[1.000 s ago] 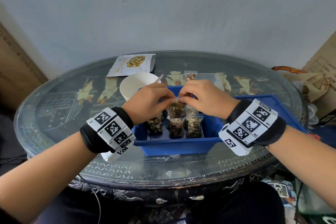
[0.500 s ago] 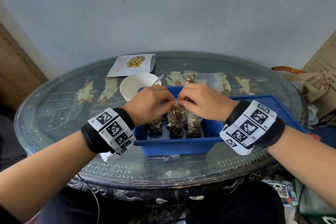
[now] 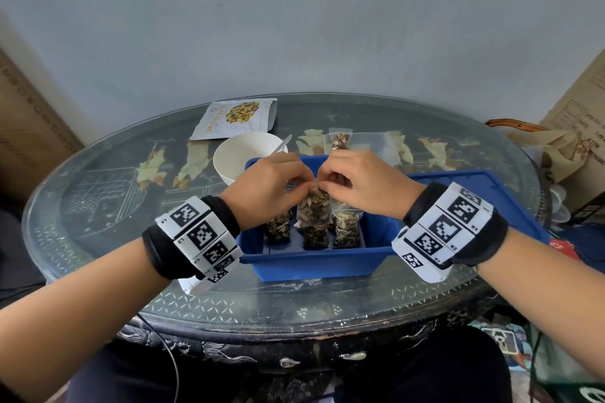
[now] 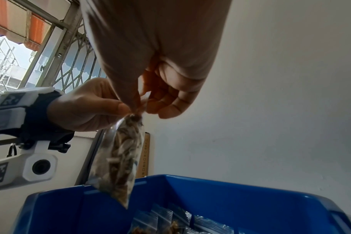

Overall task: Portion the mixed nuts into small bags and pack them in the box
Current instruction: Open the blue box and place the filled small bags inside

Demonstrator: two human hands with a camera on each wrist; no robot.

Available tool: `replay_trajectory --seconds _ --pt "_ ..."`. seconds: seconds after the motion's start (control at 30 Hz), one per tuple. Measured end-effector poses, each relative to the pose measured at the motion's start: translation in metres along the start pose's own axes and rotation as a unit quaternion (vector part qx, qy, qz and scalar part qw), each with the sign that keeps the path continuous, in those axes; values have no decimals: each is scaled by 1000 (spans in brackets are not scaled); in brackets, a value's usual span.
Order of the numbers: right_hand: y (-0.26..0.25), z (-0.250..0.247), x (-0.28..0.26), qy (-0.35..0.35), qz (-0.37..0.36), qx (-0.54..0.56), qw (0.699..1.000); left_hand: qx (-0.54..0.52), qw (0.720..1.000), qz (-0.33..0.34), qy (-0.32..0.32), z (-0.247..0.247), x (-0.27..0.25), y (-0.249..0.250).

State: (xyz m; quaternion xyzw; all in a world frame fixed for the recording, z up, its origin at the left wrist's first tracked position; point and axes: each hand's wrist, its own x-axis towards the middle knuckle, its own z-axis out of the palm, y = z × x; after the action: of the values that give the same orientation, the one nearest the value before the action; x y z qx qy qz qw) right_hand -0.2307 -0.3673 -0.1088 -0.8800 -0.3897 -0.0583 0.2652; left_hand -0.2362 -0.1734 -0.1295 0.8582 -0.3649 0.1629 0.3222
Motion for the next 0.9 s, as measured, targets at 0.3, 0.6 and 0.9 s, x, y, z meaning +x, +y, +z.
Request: replay_trajectory --seconds 0.3,0.6,0.9 --pt "2 8 -3 13 5 -9 1000 33 999 5 -34 -1 2 3" --pt "12 9 -3 -14 5 -44 999 99 987 58 -114 -18 17 0" --pt "49 -35 16 -34 114 -25 993 134 927 -79 -340 -6 41 -2"
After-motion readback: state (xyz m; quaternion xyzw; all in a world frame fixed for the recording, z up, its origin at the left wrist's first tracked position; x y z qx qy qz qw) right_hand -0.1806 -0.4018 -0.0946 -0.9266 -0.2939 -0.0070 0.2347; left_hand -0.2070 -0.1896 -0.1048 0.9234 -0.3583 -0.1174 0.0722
